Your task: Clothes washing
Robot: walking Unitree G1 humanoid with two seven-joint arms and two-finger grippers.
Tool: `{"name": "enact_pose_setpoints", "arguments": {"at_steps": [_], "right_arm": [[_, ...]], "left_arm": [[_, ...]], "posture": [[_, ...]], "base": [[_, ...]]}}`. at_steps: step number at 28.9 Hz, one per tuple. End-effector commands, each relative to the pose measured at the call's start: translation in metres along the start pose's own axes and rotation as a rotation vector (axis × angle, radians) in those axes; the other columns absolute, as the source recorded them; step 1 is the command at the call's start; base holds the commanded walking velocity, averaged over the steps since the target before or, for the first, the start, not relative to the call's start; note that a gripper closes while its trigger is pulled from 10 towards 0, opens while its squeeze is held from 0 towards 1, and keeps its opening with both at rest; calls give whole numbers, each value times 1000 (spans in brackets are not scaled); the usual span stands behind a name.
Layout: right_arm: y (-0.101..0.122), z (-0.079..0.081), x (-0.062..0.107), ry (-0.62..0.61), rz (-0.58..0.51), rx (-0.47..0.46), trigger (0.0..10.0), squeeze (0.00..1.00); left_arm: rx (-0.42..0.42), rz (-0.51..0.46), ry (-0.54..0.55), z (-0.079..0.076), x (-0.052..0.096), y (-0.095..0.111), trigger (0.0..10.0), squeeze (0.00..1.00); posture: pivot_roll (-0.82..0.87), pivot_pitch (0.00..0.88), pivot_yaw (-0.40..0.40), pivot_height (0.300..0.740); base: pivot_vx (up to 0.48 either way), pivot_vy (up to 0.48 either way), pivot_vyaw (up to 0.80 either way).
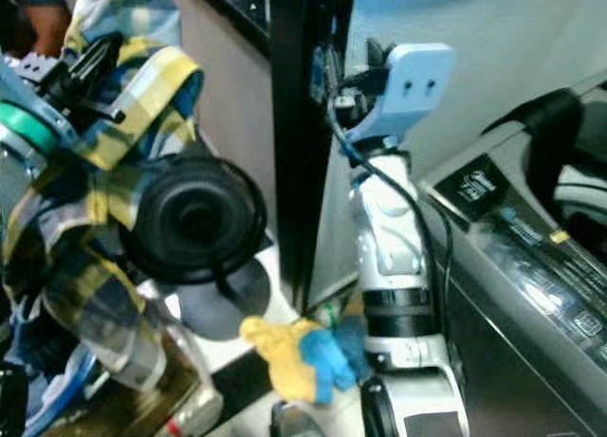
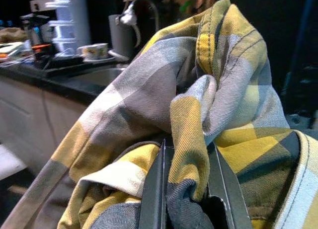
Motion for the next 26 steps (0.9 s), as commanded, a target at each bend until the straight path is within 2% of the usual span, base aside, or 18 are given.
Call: {"name": "enact_pose_setpoints", "arguments": {"at_steps": [1, 6, 26], "right_arm": [[-3, 4, 1, 4, 10, -3, 10000, 0], [-3, 3, 1, -1, 8, 4, 10000, 0], [-3, 1, 1, -7, 10, 1, 10000, 0]], "left_arm": [[-25, -51, -15, -2, 0, 14, 10000, 0], [-25, -50, -14, -2, 0, 14, 10000, 0], [-22, -48, -16, -2, 0, 13, 10000, 0]], "posture": [[97, 53, 71, 740], [98, 54, 71, 740], [98, 58, 73, 740]], "base": [[0, 0, -800], [0, 0, -564], [0, 0, -800]]}}
Point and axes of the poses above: a point about 5 cm out from each wrist's last joint towards the gripper, its own x axis pointing back from the gripper into the wrist, its own y axis along the axis of the wrist's last joint, z = x × y, the point moved 6 cm from there along -x, pointing out of the wrist towards the gripper, and after that the axes turned 4 degrees about -x, right-handed, at the moved point
